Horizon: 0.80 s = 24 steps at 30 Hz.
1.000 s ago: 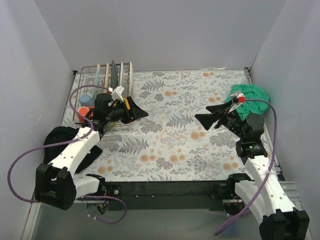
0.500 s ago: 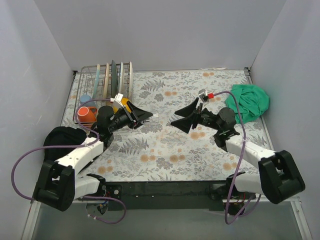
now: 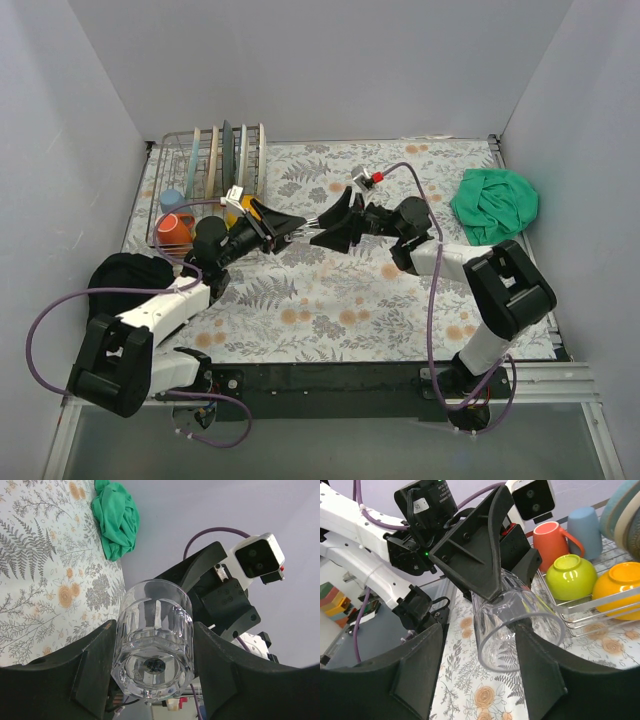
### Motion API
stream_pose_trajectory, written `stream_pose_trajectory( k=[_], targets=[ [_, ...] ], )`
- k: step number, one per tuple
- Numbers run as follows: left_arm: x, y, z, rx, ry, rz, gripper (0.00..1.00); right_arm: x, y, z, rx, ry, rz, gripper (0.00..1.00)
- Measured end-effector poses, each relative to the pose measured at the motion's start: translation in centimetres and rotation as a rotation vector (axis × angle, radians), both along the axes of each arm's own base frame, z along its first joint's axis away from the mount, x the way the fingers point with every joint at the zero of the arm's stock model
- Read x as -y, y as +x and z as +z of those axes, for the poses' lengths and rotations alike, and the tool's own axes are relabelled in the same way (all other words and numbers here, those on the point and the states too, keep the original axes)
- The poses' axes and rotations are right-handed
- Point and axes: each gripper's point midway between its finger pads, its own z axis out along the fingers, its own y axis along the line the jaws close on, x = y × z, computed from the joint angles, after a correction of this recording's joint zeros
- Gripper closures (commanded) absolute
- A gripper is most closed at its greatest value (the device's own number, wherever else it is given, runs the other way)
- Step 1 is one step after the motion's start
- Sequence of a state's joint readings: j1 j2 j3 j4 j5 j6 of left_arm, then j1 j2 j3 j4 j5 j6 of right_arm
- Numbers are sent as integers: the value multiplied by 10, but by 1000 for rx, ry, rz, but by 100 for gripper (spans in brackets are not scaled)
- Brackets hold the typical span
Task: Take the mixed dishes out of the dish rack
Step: Place the cup at the center of the board.
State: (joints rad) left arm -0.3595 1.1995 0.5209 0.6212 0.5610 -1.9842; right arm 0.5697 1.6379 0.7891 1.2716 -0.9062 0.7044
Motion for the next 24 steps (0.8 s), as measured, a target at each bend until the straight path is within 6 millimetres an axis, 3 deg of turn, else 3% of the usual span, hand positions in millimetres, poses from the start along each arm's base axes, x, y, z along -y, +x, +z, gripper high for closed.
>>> stream_pose_trajectory(
  k=[2,5,6,10,13,17,20,24],
  targets=[
    [1,1,0,-1,-5,0,84,-7,0,-4,-15,-7,29,42],
    [2,2,0,0,-12,-1,84,-16,2,-11,-35,-18,64,61],
    [3,3,-1,0,-12,-1,83,-18,4,-13,-44,-21,71,72],
    [1,6,-5,-12,-8,14,72,-22,2,-17,-68,-29,102,99],
    [1,6,-4,-15,-16,15,58,-22,1,-15,-65,-27,111,99],
    [1,6,-3,-12,-16,17,22,-22,0,-14,-58,-26,116,99],
    [0,6,-9,-12,16,21,4,-21,2,-15,-49,-32,118,99],
    [-2,8,-22,-26,96,33,2,-14,10,-20,-46,-71,93,99]
  ],
)
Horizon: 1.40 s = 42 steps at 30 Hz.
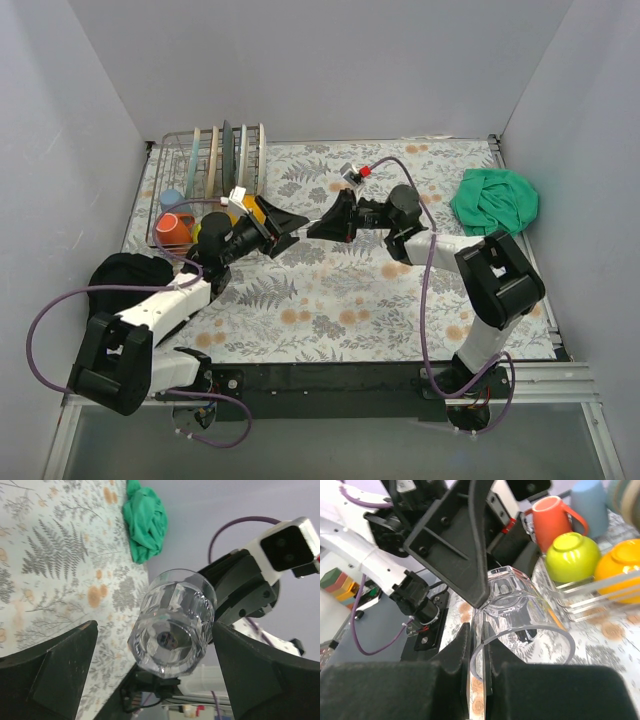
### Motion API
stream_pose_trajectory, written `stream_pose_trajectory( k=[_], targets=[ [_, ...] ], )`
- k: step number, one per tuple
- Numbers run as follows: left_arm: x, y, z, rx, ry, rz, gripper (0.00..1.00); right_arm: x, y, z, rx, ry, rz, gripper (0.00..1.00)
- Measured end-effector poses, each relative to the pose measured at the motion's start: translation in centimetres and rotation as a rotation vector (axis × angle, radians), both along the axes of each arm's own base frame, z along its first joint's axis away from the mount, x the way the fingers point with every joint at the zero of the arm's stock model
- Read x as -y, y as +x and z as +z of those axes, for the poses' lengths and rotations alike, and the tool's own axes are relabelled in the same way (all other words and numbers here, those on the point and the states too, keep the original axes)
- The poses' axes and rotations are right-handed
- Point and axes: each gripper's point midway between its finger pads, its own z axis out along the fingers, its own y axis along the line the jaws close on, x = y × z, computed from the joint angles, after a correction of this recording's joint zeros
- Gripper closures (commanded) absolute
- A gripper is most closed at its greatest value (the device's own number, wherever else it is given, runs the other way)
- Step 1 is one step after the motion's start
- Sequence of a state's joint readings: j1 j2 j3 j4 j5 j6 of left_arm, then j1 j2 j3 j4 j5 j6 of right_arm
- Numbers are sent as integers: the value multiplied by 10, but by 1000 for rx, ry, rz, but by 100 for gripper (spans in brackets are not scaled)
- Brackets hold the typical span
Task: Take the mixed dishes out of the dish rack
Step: Place the cup at the center of the board.
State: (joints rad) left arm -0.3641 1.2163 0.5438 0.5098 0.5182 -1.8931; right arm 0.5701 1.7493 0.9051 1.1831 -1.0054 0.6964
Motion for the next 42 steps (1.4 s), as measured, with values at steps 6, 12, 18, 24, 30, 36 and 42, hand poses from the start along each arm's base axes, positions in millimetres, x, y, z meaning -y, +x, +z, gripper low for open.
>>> stream_pose_trajectory(
  k=[6,12,18,24,30,36,42],
  targets=[
    [-10,20,-3,21,201,64,2,26,31,-6,3,-138,-140,99],
    [-40,33,6,78,469,207,2,50,94,-13,59,-418,-416,99],
    [-76,24,12,151,725,332,2,96,144,-42,54,-777,-661,99],
    [-120,15,14,199,928,473,2,162,185,-93,-40,-1128,-815,99],
    [-134,8,2,202,1041,499,2,220,227,-122,-133,-1330,-936,99],
    [-136,5,-2,211,1080,501,2,266,246,-159,-218,-1482,-1000,99],
    [-137,4,-1,219,1091,504,2,287,232,-181,-275,-1599,-983,99]
  ],
)
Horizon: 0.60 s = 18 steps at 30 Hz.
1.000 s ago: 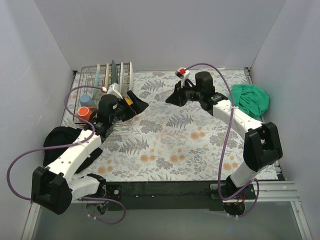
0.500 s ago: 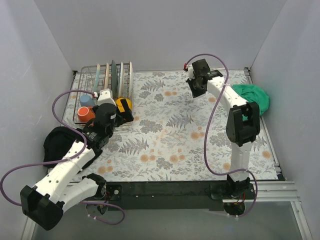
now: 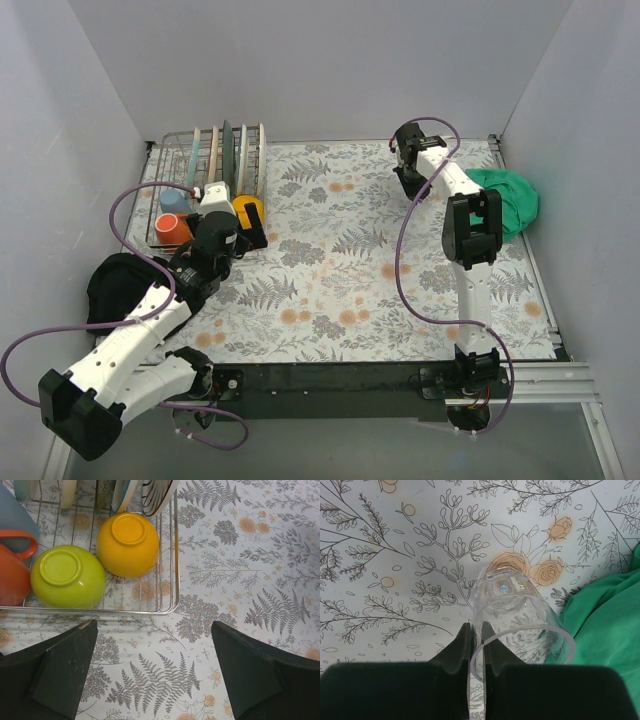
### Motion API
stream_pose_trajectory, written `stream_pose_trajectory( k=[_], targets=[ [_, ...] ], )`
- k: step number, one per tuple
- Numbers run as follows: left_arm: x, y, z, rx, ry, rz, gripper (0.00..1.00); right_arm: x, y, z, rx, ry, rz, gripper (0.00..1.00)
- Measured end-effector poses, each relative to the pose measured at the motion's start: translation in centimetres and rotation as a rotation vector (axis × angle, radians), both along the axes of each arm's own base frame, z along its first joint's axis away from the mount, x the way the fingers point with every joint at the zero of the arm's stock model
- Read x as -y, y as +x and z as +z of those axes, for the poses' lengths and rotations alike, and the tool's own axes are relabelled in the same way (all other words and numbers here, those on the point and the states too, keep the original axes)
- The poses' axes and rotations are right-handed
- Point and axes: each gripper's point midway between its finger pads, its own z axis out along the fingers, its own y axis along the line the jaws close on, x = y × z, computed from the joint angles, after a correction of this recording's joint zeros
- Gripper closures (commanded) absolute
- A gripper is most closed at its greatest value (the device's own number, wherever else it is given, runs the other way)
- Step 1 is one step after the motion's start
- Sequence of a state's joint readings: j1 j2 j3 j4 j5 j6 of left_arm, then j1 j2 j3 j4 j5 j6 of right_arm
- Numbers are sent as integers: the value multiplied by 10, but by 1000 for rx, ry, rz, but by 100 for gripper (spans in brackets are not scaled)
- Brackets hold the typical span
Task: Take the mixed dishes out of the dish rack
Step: Place the cup at the center of the board.
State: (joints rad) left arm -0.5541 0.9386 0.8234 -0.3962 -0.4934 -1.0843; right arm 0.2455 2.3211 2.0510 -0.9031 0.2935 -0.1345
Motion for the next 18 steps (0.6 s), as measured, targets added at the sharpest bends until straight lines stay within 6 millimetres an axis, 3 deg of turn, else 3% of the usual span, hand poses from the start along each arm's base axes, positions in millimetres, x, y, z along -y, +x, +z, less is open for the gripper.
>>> stream_pose_trajectory(
  k=[1,5,8,14,18],
  targets=[
    [0,0,0,1,2,1,2,1,0,0,-1,-4,-1,98],
    [-1,0,0,1,6,2,2,3,-3,0,-11,-16,-4,66],
    [-1,0,-1,-1,10,1,2,3,-3,0,-12,-15,-8,49],
    [-2,-1,-6,-10,16,1,2,-1,-6,2,-15,14,-7,27],
    [-2,-1,-6,-9,15,1,2,-3,-14,25,16,45,-6,19]
  ],
)
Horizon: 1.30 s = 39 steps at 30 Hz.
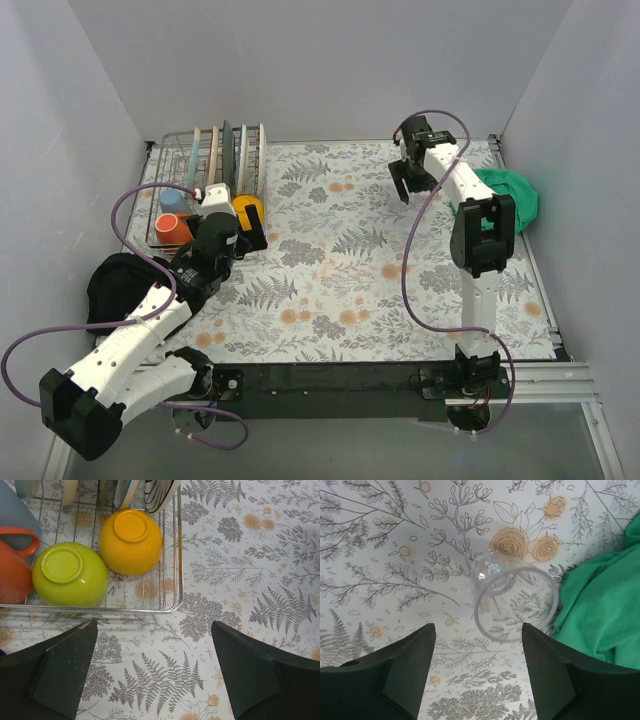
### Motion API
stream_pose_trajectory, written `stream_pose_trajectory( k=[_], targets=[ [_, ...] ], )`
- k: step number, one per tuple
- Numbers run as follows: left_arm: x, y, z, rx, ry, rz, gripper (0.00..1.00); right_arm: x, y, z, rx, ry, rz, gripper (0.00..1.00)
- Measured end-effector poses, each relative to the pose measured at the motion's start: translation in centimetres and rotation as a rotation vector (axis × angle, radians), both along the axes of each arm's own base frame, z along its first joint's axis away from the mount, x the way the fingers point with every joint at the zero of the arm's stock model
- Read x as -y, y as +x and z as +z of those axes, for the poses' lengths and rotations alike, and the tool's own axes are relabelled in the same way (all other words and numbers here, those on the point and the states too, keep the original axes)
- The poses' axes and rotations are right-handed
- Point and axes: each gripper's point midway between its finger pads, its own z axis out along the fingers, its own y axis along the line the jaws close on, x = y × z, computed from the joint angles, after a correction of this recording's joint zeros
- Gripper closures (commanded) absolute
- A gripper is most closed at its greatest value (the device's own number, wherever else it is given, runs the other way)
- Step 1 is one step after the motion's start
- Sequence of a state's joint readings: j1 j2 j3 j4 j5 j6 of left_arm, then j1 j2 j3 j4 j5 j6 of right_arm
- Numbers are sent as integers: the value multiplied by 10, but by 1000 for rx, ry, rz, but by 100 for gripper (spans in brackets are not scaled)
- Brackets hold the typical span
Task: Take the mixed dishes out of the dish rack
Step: Place the cup at the center of the board, then pick up the cup from the dish rack.
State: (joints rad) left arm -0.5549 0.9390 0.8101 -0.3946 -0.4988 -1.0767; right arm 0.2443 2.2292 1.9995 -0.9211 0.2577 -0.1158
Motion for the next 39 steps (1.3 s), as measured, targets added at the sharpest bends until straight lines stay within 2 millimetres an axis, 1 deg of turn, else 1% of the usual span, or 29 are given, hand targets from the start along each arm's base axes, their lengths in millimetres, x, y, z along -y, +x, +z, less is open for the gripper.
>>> stream_pose_trajectory(
  k=[2,7,9,12,15,19,22,26,29,31,34,37,39],
  targets=[
    [0,0,0,2,-1,0,2,-1,-6,20,31,21,-1,16],
    [-1,0,-4,-2,9,-2,2,-10,-27,89,177,103,20,12],
    [-2,0,-6,-5,17,1,2,-15,-44,113,240,140,38,11],
    [-4,1,-7,-3,24,11,2,-21,-77,135,324,204,68,11],
    [-1,4,-11,-12,22,14,2,-24,-108,142,412,273,99,9],
    [1,10,-30,-75,52,27,2,-18,-140,136,504,332,102,7],
    [-1,14,-40,-115,74,54,2,-17,-155,129,581,374,105,5],
    [-13,21,-41,-148,84,112,2,-17,-163,120,643,405,120,5],
    [-32,31,-35,-165,67,179,2,-17,-166,118,671,417,121,5],
    [-54,37,-31,-172,46,249,2,-18,-165,122,688,423,122,5],
    [-89,42,-29,-184,23,355,2,-18,-164,134,731,436,129,5],
    [-110,43,-34,-207,27,429,2,-19,-164,142,763,446,131,5],
    [-118,46,-36,-217,33,461,2,-19,-164,144,771,449,131,5]
  ],
)
